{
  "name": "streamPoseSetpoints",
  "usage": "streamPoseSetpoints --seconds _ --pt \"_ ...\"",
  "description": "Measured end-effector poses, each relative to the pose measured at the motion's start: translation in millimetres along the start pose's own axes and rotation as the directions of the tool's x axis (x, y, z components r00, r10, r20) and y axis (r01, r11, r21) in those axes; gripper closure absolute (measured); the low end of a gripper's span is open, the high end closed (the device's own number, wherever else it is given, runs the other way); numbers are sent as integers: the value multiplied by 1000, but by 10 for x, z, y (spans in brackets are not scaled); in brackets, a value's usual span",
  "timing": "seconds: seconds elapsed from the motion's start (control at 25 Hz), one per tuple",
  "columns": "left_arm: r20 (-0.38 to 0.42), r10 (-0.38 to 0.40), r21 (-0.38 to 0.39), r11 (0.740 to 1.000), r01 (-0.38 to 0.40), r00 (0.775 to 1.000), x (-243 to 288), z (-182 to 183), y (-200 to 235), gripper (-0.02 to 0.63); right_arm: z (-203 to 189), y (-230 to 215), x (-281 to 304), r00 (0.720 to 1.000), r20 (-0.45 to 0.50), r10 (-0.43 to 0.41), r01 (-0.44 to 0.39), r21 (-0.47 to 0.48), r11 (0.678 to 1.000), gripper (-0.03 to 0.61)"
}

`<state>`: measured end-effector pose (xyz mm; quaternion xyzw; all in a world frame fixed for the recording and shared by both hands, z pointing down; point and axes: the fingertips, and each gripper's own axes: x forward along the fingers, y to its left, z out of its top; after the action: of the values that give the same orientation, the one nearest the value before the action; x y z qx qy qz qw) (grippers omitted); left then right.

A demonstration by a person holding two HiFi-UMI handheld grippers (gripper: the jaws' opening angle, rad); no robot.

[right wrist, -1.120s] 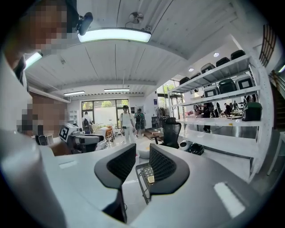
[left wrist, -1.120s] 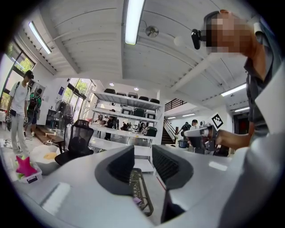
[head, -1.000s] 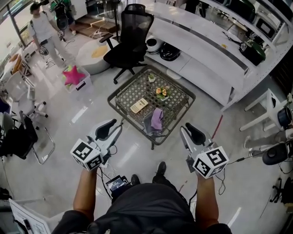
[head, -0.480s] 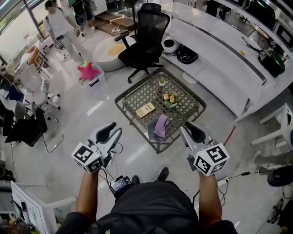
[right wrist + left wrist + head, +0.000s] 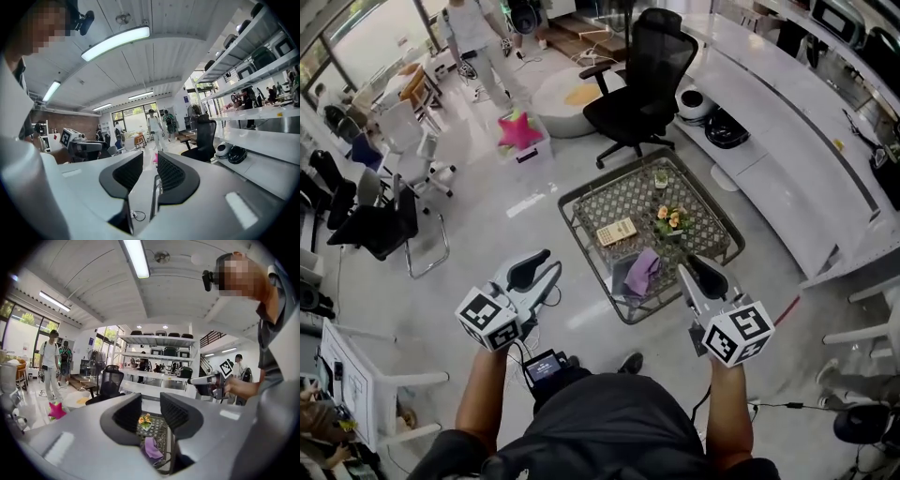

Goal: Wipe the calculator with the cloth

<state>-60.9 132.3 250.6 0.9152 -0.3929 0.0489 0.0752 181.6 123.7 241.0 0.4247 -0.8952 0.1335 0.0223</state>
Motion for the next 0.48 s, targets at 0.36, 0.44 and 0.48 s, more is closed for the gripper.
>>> streamPoseSetpoints --seconds 0.36,0.44,0.48 --pt "0 13 -8 1000 -13 1000 292 136 -110 472 85 -318 -26 1000 17 27 -27 31 999 491" --pt "0 4 -14 1000 -4 1000 405 141 -81 472 60 -410 -12 1000 15 20 -21 32 999 491" --pt "0 -6 -17 1000 6 1000 472 139 -68 472 51 -456 -5 1000 13 13 -13 33 999 491"
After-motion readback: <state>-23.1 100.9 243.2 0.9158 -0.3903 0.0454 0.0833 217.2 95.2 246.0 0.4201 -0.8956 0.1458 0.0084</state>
